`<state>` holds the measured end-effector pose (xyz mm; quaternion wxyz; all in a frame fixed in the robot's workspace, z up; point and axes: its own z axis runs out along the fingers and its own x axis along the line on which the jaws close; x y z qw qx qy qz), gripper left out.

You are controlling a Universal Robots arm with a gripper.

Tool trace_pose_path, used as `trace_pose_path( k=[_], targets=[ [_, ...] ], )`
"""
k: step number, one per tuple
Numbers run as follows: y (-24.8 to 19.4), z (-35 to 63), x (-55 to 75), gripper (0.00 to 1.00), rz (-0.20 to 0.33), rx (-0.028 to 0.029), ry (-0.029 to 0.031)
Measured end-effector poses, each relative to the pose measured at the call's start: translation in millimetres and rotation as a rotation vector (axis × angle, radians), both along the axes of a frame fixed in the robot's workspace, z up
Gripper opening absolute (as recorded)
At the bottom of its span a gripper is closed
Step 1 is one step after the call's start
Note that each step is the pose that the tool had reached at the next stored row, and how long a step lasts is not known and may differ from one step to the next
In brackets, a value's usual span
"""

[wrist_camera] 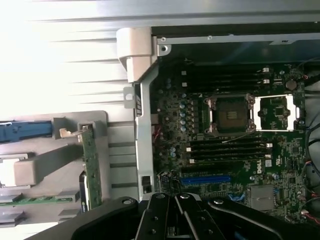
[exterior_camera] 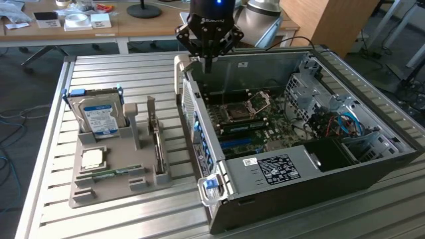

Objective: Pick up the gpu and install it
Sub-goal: 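Reach for the gpu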

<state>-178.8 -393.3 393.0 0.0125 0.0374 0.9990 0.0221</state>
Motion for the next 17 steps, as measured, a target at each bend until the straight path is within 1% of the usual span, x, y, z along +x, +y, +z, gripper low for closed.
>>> trace_pose_path(
  k=[9,17],
  targets=[
    [4.2,-0.1,-23.8,0.11,0.0,0.0,0.0001],
    [9.2,-0.2,-48.5,0.11,0.0,0.0,0.0]
  ],
)
